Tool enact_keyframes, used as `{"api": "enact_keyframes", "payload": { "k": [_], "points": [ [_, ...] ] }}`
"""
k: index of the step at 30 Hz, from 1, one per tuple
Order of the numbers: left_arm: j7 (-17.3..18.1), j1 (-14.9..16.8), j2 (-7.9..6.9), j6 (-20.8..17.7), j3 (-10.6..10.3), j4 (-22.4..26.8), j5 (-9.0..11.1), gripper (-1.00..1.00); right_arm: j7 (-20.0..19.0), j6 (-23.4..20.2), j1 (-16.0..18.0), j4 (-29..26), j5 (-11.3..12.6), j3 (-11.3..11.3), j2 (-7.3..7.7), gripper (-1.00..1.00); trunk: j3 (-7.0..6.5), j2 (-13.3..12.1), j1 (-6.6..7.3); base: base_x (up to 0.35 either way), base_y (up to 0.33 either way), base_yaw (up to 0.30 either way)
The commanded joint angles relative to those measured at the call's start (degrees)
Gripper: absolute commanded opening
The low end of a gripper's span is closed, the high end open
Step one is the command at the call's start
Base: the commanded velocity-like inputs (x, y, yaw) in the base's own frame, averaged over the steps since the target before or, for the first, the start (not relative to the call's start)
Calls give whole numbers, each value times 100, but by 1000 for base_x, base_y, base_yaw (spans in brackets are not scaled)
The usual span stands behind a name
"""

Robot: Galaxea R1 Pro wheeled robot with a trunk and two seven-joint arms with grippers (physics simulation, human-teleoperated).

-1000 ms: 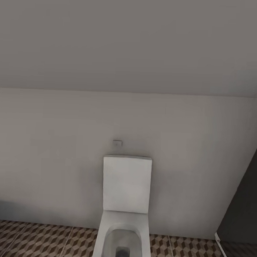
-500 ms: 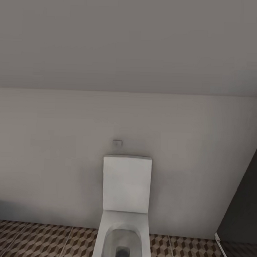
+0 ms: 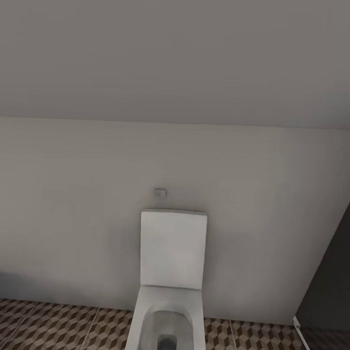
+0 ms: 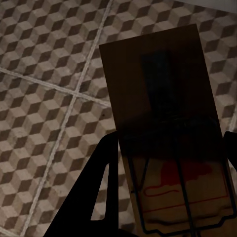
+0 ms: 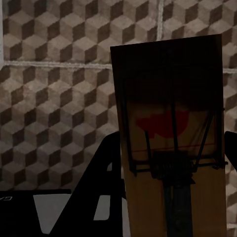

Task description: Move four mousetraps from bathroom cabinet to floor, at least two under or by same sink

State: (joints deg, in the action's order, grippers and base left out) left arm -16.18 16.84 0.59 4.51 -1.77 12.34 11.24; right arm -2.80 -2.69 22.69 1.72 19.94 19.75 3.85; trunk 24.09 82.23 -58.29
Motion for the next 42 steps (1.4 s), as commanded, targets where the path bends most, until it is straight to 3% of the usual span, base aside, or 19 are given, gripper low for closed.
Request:
{"api": "enact_keyframes", "payload": {
  "k": [1, 5, 19, 28, 42],
  "points": [
    [-37, 4, 1, 24, -24, -5, 43, -100, -45, -7, 7, 11, 71, 51, 1, -100, 6, 4, 0, 0, 0, 0],
    [-34, 4, -3, 27, -29, -10, 44, -100, -45, -11, 7, 12, 71, 54, -5, -100, 6, 4, 0, 0, 0, 0],
    [12, 4, -13, 16, -29, -12, 28, -100, -45, -12, 7, 12, 71, 55, -21, -100, 257, 565, -307, 0, 0, 0],
    [-19, 4, 1, 59, -33, 1, 28, -100, -45, -12, 7, 12, 71, 55, -22, -100, 257, 565, -307, 0, 0, 0],
    [-20, 4, -15, 61, -31, -9, 28, -100, -45, -6, 7, 11, 71, 55, -19, -100, 509, 1127, -615, 0, 0, 0]
  ]
}}
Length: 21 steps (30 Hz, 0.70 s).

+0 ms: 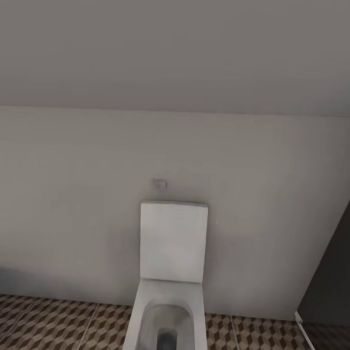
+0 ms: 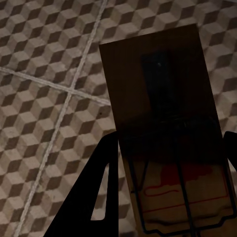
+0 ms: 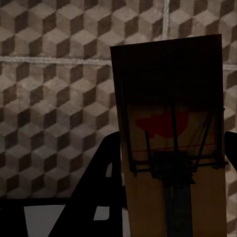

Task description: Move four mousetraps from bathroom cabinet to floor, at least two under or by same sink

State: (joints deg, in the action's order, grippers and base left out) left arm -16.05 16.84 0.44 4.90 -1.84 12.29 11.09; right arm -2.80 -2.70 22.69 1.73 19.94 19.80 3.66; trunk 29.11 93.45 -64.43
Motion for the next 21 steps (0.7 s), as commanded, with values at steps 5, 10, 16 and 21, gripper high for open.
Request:
{"api": "enact_keyframes", "payload": {
  "k": [5, 10, 16, 21],
  "points": [
    [-19, 4, -19, 8, -6, -5, 48, -100, -39, 2, 7, 11, 71, 48, 19, -100, 96, 205, -110, 0, 0, 0],
    [3, 4, -61, -7, 10, 37, 50, -100, -37, 63, 7, 7, 72, 50, 34, -100, 186, 406, -220, 0, 0, 0],
    [-2, 19, -146, -154, 30, 112, 56, -100, 73, 49, 7, -3, 72, 66, 63, -100, 294, 646, -352, 0, 0, 0],
    [2, 28, -219, -712, 29, 589, 52, -100, 568, -6, 7, -296, 82, 39, 309, -100, 383, 847, -461, 0, 0, 0]
  ]
}}
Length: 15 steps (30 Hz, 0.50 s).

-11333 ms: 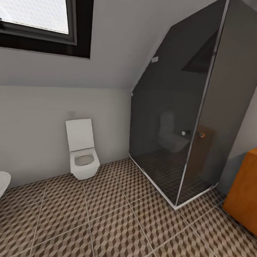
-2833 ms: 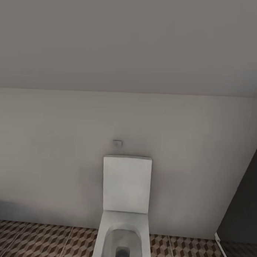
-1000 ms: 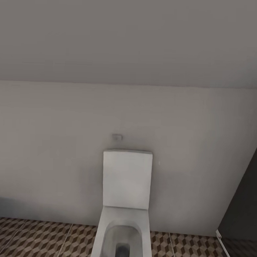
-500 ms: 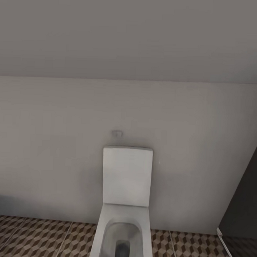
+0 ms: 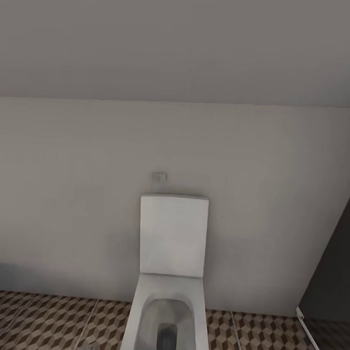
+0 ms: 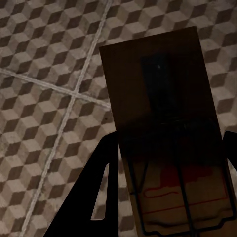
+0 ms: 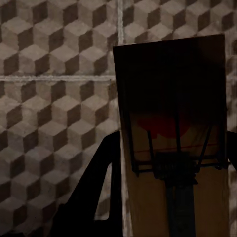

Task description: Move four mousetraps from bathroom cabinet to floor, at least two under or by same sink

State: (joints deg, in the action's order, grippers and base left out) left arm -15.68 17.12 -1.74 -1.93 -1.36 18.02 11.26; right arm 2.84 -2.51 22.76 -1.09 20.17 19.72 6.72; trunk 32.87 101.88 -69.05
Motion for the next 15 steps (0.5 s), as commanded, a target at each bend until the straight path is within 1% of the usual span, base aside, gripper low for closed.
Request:
{"api": "enact_keyframes", "payload": {
  "k": [1, 2, 3, 4, 6, 7, 9, 10, 12, 13, 15],
  "points": [
    [-33, 0, -28, -131, -17, 115, 35, -100, 74, -29, 0, -123, 55, 46, 37, -100, 25, 44, -22, 0, 0, 0],
    [-26, 1, -91, -354, -16, 334, 40, -100, 212, -56, 0, -389, 49, 44, 92, -100, 43, 84, -44, 0, 0, 0],
    [-23, 1, -126, -469, -15, 453, 42, -100, 283, -87, 0, -533, 47, 43, 117, -100, 61, 124, -66, 0, 0, 0],
    [-20, 2, -191, -704, -14, 708, 45, -100, 440, -202, 0, -821, 44, 42, 164, -100, 79, 165, -88, 0, 0, 0],
    [-18, 2, -245, -936, -14, 979, 43, -100, 621, -383, 0, -1097, 46, 38, 205, -100, 115, 245, -132, 0, 0, 0],
    [-21, 2, -286, -1158, -14, 1257, 40, -100, 796, -579, 0, -1340, 47, 34, 236, -100, 133, 285, -154, 0, 0, 0],
    [-25, 5, -313, -1374, -13, 1529, 34, -100, 931, -760, -2, -1542, 49, 32, 257, -100, 168, 365, -198, 0, 0, 0],
    [-30, 10, -333, -1585, -13, 1766, 29, -100, 1024, -908, -9, -1690, 50, 28, 271, -100, 186, 405, -220, 0, 0, 0],
    [-34, 14, -347, -1786, -13, 1961, 25, -100, 1097, -1014, -5, -1784, 49, 26, 279, -100, 222, 485, -264, 0, 0, 0],
    [-36, 18, -357, -1968, -13, 2101, 22, -100, 1144, -1094, 8, -1838, 51, 27, 285, -100, 240, 526, -286, 0, 0, 0],
    [-38, 51, -379, -2185, -13, 2225, 19, -100, 1185, -1213, 51, -1888, 55, 25, 293, -100, 276, 606, -329, 0, 0, 0]
  ]
}}
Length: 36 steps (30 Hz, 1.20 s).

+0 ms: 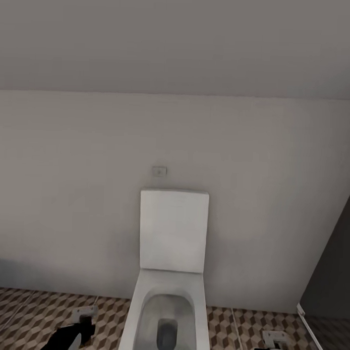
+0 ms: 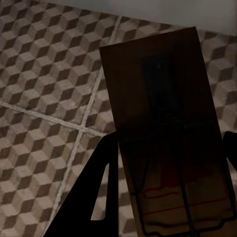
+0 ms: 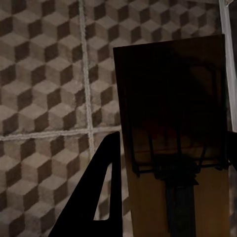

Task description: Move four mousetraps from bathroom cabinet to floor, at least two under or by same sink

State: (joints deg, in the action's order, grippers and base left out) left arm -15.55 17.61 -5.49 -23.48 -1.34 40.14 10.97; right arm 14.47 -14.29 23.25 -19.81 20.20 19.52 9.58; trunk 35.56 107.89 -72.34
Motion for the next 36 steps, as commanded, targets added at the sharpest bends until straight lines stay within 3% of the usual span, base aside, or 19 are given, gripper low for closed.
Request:
{"api": "enact_keyframes", "payload": {
  "k": [1, 7, 14, 19, 22, 31, 36],
  "points": [
    [-52, 6, -14, -86, -16, 37, 50, -100, 31, -78, 27, -30, 55, 44, 9, -100, 25, 45, -22, 0, 0, 0],
    [-36, 56, -151, -300, -16, 125, 77, -100, 61, -301, 301, -94, 70, 37, -2, -100, 133, 285, -154, 0, 0, 0],
    [-21, 257, -177, -380, -16, 165, 74, -100, 65, -297, 656, -118, 84, 34, -72, -100, 259, 566, -308, 0, 0, 0],
    [1, 339, -180, -401, -18, 228, 66, -100, 67, -40, 738, -128, 84, 34, -136, -100, 348, 767, -417, 0, 0, 0],
    [8, 355, -181, -458, -25, 295, 65, -100, 76, 242, 764, -132, 66, 38, -246, -100, 402, 887, -483, 0, 0, 0],
    [138, 365, -184, -1281, -33, 945, 72, -100, 93, 520, 827, -157, 1, 74, -467, -100, 564, 1248, -681, 0, 0, 0],
    [171, 366, -192, -1400, -36, 1021, 59, -100, 104, 529, 830, -171, -5, 83, -497, -100, 654, 1448, -791, 0, 0, 0]
  ]
}}
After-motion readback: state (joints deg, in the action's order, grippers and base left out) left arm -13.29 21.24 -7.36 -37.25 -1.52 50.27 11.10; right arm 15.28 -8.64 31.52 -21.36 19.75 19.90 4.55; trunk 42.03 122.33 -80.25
